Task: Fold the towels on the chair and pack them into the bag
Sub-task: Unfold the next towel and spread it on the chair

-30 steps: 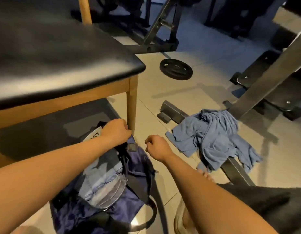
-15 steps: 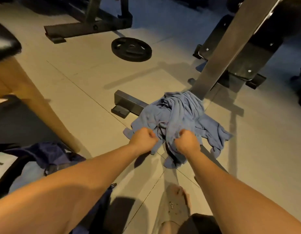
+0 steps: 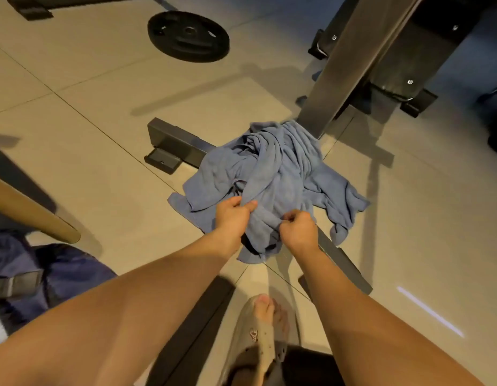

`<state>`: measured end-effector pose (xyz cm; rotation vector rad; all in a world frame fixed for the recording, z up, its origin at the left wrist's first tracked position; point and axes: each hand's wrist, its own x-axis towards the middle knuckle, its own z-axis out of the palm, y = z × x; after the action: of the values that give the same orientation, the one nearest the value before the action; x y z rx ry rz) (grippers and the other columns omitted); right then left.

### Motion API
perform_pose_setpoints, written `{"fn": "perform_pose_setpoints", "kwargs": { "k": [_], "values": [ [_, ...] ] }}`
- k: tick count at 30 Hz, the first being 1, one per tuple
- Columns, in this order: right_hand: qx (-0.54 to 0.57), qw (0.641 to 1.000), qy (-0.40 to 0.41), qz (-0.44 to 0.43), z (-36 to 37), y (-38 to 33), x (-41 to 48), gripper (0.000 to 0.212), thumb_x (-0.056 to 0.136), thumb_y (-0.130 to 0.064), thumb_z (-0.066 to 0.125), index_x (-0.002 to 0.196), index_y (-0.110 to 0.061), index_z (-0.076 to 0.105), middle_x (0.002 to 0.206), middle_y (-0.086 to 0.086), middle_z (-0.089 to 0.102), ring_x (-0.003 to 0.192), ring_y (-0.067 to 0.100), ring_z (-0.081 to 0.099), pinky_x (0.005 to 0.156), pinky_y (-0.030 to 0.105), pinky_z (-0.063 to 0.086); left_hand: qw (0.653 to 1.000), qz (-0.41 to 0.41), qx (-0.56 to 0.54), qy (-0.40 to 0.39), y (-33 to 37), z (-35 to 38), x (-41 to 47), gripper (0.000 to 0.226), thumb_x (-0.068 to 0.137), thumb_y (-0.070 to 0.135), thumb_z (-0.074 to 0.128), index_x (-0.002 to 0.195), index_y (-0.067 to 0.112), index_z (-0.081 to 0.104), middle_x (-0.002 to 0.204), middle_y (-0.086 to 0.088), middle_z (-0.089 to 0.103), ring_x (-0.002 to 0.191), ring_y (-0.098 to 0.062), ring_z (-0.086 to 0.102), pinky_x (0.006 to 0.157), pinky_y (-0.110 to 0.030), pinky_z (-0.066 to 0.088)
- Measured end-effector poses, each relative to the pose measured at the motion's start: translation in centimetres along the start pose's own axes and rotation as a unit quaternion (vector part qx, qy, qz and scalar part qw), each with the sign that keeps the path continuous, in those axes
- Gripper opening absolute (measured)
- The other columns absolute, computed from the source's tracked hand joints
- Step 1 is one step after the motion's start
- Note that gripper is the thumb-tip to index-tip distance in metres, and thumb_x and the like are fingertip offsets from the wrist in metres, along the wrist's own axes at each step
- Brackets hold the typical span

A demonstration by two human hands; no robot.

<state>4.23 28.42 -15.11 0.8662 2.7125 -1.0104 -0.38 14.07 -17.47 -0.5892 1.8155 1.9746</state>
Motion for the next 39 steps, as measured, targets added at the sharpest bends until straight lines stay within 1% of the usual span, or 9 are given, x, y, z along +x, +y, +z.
{"fn": "perform_pose_setpoints", "kwargs": {
  "k": [4, 7, 10, 13, 15, 24, 29, 33, 39],
  "values": [
    [0.075, 0.996, 0.021, -0.048, -2.0, -4.2, -0.2, 0.024, 0.100, -0.025, 0.054, 0.084, -0.011, 0.067, 0.072, 0.011, 0.066, 0.071, 0.037, 0.066, 0.067, 0.052, 0.060, 0.993, 0.086, 0.067, -0.035, 5.9, -4.8, -2.5, 0.027, 0.090, 0.026, 0.077, 0.087, 0.000, 0.071, 0.082, -0.021, 0.063, 0.078, -0.023, 0.060, 0.078, -0.042, 0.055],
    [0.087, 0.979, -0.016, -0.183, -5.1, -10.9, -1.5, 0.037, 0.097, -0.015, 0.061, 0.135, -0.016, 0.062, 0.117, 0.012, 0.070, 0.105, 0.032, 0.067, 0.090, 0.052, 0.057, 0.973, 0.139, 0.161, -0.085, 12.2, -8.2, -5.6, 0.015, 0.092, 0.023, 0.075, 0.089, 0.008, 0.077, 0.085, -0.005, 0.076, 0.075, -0.015, 0.069, 0.070, -0.027, 0.054],
    [0.039, 0.948, -0.115, -0.295, -8.0, -17.6, -4.2, 0.056, 0.093, -0.003, 0.063, 0.146, -0.018, 0.052, 0.148, 0.008, 0.049, 0.132, 0.025, 0.049, 0.100, 0.036, 0.046, 0.940, 0.181, 0.271, -0.105, 18.4, -10.9, -9.2, 0.013, 0.092, 0.024, 0.075, 0.089, 0.012, 0.081, 0.084, -0.007, 0.078, 0.073, -0.015, 0.069, 0.067, -0.028, 0.053],
    [0.019, 0.924, -0.162, -0.345, -9.6, -22.1, -6.6, 0.011, 0.090, -0.004, 0.068, 0.099, -0.009, 0.072, 0.096, 0.004, 0.063, 0.090, 0.019, 0.054, 0.081, 0.040, 0.044, 0.915, 0.223, 0.325, -0.090, 23.9, -13.6, -13.2, 0.012, 0.093, 0.026, 0.074, 0.088, 0.016, 0.079, 0.079, -0.001, 0.076, 0.064, -0.005, 0.066, 0.057, -0.020, 0.053],
    [0.045, 0.921, -0.172, -0.346, -11.2, -24.6, -8.0, 0.011, 0.089, -0.009, 0.073, 0.087, 0.000, 0.067, 0.079, 0.009, 0.061, 0.074, 0.016, 0.054, 0.071, 0.036, 0.044, 0.903, 0.249, 0.343, -0.064, 26.8, -15.5, -15.8, 0.013, 0.094, 0.029, 0.072, 0.087, 0.019, 0.077, 0.076, 0.002, 0.074, 0.062, -0.003, 0.065, 0.053, -0.019, 0.050],
    [0.098, 0.874, -0.173, -0.443, -16.7, -35.1, -17.5, 0.025, 0.100, -0.029, 0.061, 0.094, -0.005, 0.065, 0.083, 0.010, 0.067, 0.076, 0.020, 0.061, 0.074, 0.048, 0.053, 0.909, 0.318, 0.267, 0.048, 33.2, -23.5, -25.3, 0.021, 0.098, 0.036, 0.067, 0.087, 0.023, 0.079, 0.080, 0.004, 0.078, 0.075, -0.010, 0.072, 0.068, -0.024, 0.056],
    [0.086, 0.823, -0.204, -0.523, -16.2, -37.3, -22.0, 0.021, 0.091, -0.031, 0.073, 0.096, -0.013, 0.064, 0.087, 0.012, 0.075, 0.078, 0.025, 0.071, 0.072, 0.040, 0.056, 0.909, 0.318, 0.252, 0.090, 33.6, -28.3, -29.7, 0.024, 0.096, 0.037, 0.069, 0.092, 0.017, 0.081, 0.085, -0.001, 0.079, 0.078, -0.014, 0.073, 0.069, -0.027, 0.056],
    [0.073, 0.805, -0.232, -0.541, -14.5, -38.3, -24.6, 0.019, 0.097, -0.025, 0.067, 0.082, -0.013, 0.070, 0.076, 0.006, 0.070, 0.068, 0.011, 0.061, 0.065, 0.029, 0.048, 0.917, 0.291, 0.259, 0.089, 32.7, -32.5, -33.0, 0.034, 0.094, 0.045, 0.068, 0.088, 0.014, 0.080, 0.081, -0.004, 0.077, 0.073, -0.015, 0.072, 0.064, -0.024, 0.051],
    [0.066, 0.812, -0.293, -0.500, -11.6, -40.4, -28.0, 0.036, 0.105, -0.035, 0.052, 0.098, -0.008, 0.075, 0.100, 0.009, 0.074, 0.096, 0.023, 0.067, 0.089, 0.041, 0.055, 0.918, 0.279, 0.258, 0.116, 29.9, -36.7, -35.5, 0.035, 0.094, 0.050, 0.067, 0.091, 0.018, 0.082, 0.091, -0.005, 0.078, 0.085, -0.022, 0.075, 0.072, -0.026, 0.056]
  ]
}}
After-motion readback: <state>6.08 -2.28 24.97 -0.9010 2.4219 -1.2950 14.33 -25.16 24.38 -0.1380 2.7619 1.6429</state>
